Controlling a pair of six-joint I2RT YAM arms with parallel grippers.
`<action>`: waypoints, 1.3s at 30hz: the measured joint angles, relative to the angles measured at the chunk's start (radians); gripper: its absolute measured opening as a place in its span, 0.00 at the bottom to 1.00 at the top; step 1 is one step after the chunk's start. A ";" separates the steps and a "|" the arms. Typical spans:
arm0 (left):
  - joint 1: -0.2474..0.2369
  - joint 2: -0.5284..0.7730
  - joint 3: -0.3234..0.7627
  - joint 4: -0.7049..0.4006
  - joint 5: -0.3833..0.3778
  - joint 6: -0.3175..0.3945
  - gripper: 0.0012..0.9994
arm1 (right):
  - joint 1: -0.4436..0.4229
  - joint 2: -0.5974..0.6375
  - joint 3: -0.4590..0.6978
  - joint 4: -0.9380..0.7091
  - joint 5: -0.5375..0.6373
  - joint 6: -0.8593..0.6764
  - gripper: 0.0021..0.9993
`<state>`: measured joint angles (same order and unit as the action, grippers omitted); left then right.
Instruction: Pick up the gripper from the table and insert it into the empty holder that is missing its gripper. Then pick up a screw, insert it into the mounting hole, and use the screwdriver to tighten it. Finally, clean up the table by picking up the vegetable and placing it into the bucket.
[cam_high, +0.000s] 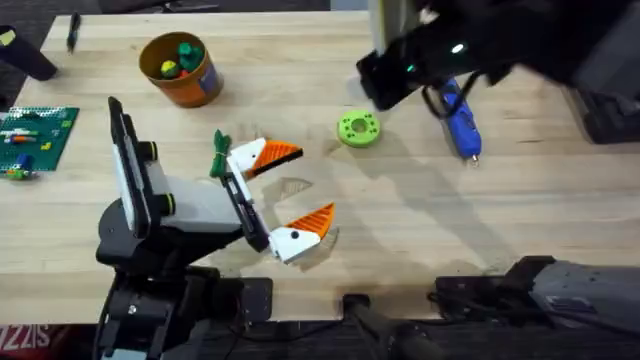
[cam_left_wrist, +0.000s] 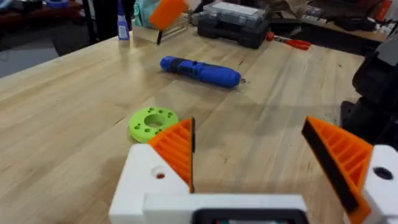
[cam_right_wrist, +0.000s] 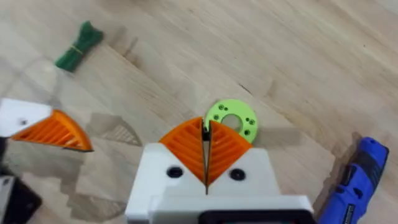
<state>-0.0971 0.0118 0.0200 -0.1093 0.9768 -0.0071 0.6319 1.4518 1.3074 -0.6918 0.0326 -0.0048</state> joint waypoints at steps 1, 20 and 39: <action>0.000 0.000 0.000 0.000 0.000 0.000 0.99 | 0.000 -0.014 0.015 -0.015 -0.004 0.000 0.01; 0.000 0.000 0.000 0.000 0.000 0.000 0.99 | 0.170 0.045 0.410 -0.354 -0.130 -0.023 0.01; 0.000 0.000 0.000 0.000 0.000 0.000 0.99 | 0.424 0.175 0.521 -0.332 -0.074 -0.034 0.01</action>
<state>-0.0971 0.0116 0.0200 -0.1095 0.9769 -0.0071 1.0562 1.6267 1.8285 -1.0243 -0.0411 -0.0387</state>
